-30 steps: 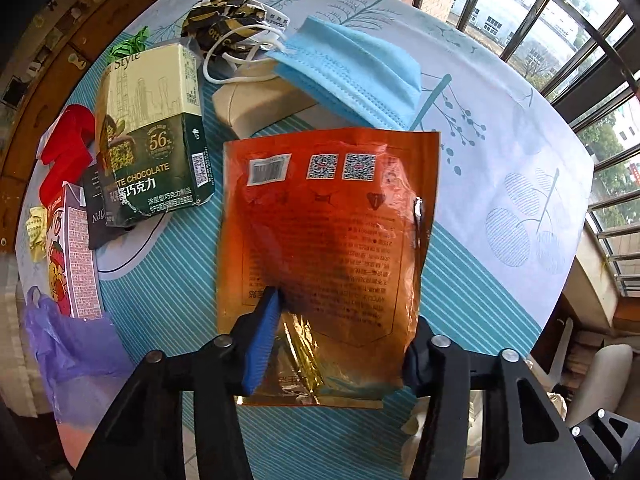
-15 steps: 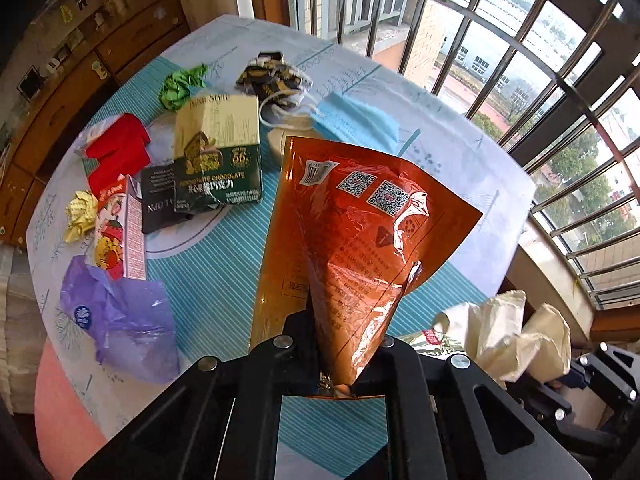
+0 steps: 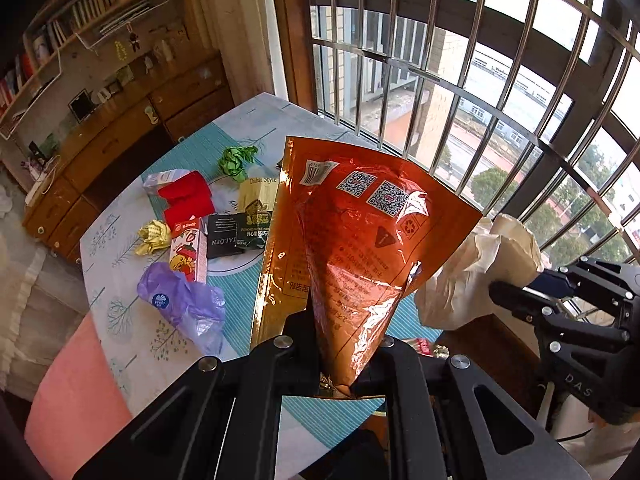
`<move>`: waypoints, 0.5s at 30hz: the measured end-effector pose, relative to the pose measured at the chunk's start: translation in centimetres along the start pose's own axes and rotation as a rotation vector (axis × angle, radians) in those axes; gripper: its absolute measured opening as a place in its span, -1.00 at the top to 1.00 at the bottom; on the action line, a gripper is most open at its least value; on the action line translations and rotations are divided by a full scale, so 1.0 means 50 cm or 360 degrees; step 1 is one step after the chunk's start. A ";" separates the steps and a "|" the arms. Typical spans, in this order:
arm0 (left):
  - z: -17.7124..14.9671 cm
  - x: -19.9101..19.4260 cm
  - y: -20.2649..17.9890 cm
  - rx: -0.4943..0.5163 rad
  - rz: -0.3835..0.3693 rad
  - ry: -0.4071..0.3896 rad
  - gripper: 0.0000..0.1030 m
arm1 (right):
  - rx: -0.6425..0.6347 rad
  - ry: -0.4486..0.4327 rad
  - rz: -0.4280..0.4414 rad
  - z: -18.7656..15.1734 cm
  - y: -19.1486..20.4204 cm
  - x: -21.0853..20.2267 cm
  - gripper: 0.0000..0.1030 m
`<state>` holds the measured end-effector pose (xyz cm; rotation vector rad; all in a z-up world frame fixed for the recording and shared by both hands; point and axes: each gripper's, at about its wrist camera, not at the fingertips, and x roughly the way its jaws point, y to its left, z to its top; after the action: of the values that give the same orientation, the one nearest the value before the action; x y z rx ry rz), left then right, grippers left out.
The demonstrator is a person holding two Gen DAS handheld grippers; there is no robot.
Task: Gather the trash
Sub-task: 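Carry the tissue bag and snack bag with both grippers over the bin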
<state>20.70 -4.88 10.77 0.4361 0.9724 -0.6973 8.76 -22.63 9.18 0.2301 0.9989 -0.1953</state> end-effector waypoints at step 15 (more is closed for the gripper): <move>-0.259 -0.006 -0.254 -0.0664 0.0226 0.0175 0.83 | -0.0565 0.0199 0.0336 -0.151 -0.135 -0.025 0.63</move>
<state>3.86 -5.65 4.10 0.1738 1.1464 -0.3306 0.22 -26.89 5.62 0.0217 1.1065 0.1911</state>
